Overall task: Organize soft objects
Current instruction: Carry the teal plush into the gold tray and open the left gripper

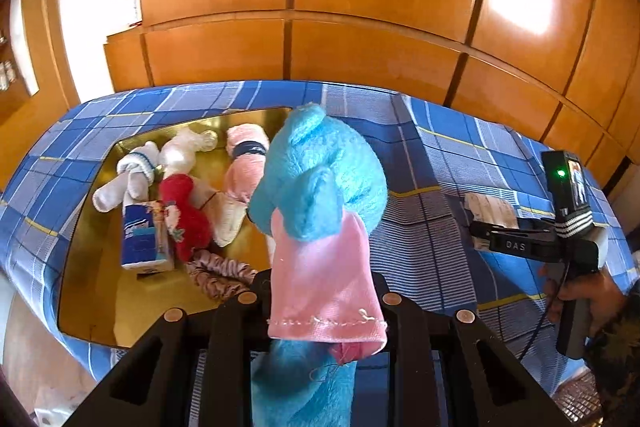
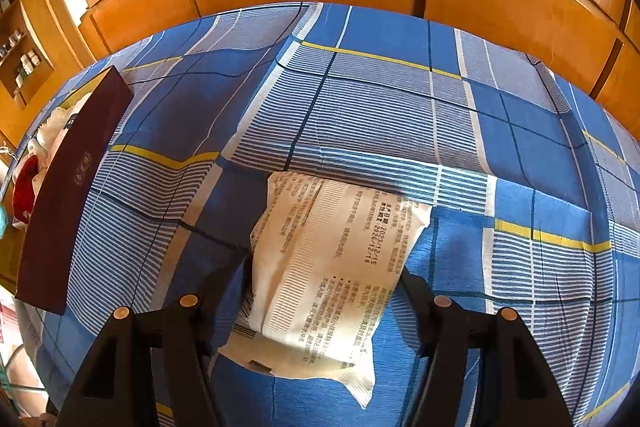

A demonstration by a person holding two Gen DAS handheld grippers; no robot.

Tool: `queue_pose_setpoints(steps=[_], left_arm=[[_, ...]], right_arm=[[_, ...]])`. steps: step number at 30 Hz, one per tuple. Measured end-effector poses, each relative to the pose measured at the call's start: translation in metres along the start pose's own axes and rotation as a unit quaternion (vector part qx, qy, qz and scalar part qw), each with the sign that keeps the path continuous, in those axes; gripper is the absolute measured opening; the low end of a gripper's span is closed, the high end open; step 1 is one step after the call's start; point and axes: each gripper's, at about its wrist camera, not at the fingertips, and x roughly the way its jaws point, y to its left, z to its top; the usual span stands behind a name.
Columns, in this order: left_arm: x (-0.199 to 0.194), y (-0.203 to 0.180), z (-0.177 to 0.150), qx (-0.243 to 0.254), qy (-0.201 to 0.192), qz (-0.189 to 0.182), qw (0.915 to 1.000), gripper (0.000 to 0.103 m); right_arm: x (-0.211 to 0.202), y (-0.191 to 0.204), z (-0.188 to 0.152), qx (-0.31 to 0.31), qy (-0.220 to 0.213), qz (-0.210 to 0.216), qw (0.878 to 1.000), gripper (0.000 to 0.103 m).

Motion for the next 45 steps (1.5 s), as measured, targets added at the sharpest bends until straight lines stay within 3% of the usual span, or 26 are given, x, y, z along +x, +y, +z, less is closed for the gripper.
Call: queue_pose_setpoints(steps=[10, 14, 21, 27, 31, 36, 40, 45], left_arm=[[0.003, 0.029, -0.003, -0.033, 0.006, 0.023, 0.9992, 0.025], [-0.004, 0.060, 0.003, -0.073, -0.002, 0.027, 0.9969, 0.025], [-0.029, 0.139, 0.010, -0.164, -0.026, 0.058, 0.9845, 0.025], [-0.030, 0.174, 0.001, -0.216, -0.018, 0.064, 0.9741, 0.025], [-0.014, 0.180, -0.001, -0.243, -0.001, 0.042, 0.9691, 0.026], [0.014, 0.163, -0.006, -0.238, 0.028, 0.022, 0.9706, 0.028], [0.032, 0.153, -0.010, -0.224, 0.051, 0.022, 0.9729, 0.039], [0.027, 0.153, -0.010, -0.206, 0.038, 0.056, 0.9761, 0.050]], right_arm=[[0.000, 0.001, -0.002, -0.006, -0.011, -0.004, 1.000, 0.066], [0.000, 0.001, -0.003, -0.006, -0.013, -0.005, 1.000, 0.066], [0.000, 0.002, -0.003, -0.007, -0.014, -0.006, 1.000, 0.066], [0.000, 0.002, -0.002, -0.008, -0.014, -0.006, 1.000, 0.066], [0.000, 0.002, -0.002, -0.008, -0.014, -0.006, 1.000, 0.066], [0.000, 0.002, -0.002, -0.007, -0.015, -0.006, 1.000, 0.066], [0.000, 0.002, -0.002, -0.008, -0.014, -0.006, 1.000, 0.066], [0.000, 0.002, -0.002, -0.008, -0.014, -0.006, 1.000, 0.066]])
